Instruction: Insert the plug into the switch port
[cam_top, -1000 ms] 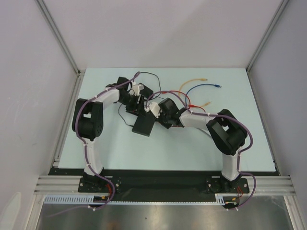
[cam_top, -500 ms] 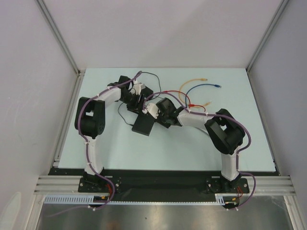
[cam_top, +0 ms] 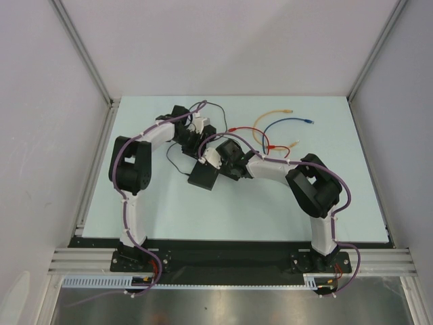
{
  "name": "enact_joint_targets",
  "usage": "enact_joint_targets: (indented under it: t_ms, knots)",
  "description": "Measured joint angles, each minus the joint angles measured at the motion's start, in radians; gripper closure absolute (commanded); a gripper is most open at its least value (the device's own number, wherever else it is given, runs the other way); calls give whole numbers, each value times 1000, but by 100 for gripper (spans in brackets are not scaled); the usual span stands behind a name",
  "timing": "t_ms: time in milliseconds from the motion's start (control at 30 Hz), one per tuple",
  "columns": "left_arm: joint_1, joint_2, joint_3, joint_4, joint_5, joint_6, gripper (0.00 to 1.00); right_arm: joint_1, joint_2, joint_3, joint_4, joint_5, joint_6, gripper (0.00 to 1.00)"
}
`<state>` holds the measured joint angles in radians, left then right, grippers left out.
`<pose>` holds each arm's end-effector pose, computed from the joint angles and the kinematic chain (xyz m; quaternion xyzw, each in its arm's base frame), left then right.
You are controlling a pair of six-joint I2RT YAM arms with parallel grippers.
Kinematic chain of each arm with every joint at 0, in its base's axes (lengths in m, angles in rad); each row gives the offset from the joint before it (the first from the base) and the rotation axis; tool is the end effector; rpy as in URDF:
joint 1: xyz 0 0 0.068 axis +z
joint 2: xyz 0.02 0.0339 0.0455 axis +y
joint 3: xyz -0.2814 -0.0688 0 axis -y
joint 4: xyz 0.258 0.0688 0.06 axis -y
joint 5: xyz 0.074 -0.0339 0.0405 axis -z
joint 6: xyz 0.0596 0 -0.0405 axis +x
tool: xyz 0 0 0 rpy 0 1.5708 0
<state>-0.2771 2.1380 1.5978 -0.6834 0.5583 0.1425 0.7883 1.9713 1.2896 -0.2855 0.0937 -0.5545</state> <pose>0.4393 -0.1578 0.1525 0.2437 0.9162 -0.2819 0.1474 0.3167 0.3106 0.1469 -0.5824 0.7554 -0.0098 0.3001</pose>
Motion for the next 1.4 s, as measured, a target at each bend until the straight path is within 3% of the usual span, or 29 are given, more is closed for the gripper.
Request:
enact_joint_targets:
  t_ms: [800, 1100, 1400]
  knots:
    - [-13, 3, 10, -18, -7, 72, 46, -9, 0, 26, -28, 26, -76, 100]
    - [-14, 4, 13, -21, -5, 77, 46, -8, -37, -97, 140, 25, -71, 100]
    - [-15, 21, 39, -39, -2, 85, 45, -38, -77, -177, 244, -90, -69, 100]
